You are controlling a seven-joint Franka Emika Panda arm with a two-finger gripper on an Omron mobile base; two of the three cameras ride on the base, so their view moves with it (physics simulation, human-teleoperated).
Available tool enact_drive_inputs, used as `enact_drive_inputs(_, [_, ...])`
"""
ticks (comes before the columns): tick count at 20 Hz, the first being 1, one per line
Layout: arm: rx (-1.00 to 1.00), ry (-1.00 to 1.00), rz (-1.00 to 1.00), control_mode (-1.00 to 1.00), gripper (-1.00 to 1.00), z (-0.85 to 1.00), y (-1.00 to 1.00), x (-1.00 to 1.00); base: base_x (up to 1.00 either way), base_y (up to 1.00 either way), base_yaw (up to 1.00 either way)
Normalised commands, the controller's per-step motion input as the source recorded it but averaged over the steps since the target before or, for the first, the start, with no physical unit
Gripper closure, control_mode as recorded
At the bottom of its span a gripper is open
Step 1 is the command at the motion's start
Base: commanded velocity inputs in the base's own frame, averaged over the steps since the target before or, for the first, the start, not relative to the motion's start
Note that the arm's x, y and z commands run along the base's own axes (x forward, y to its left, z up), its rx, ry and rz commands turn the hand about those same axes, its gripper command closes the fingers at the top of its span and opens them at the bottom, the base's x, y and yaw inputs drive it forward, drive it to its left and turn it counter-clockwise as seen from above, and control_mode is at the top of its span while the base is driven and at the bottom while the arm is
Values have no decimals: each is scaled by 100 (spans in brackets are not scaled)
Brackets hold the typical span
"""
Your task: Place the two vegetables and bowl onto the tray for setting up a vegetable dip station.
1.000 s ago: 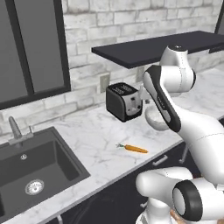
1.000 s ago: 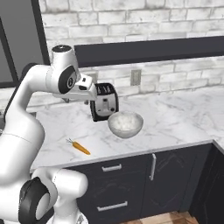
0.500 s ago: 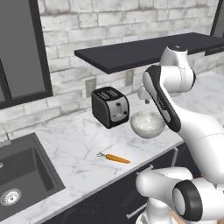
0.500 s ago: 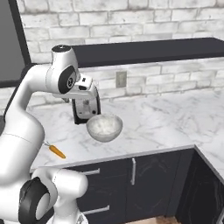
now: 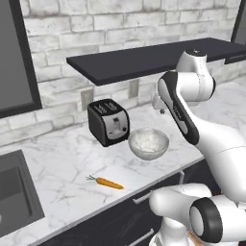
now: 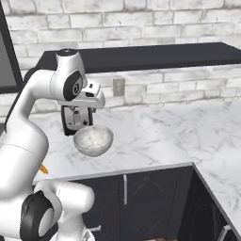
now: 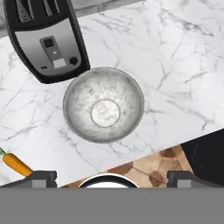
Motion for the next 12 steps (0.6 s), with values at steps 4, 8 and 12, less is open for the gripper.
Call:
enact_drive_inputs(4, [0, 0, 0, 100, -100, 0, 0, 0, 19, -46, 16])
enact_drive_inputs(8, [0, 0, 0, 100, -100, 0, 0, 0, 16, -35, 7])
enact_drive_inputs(12, [0, 0, 0, 100, -100, 0, 0, 0, 22, -3, 0])
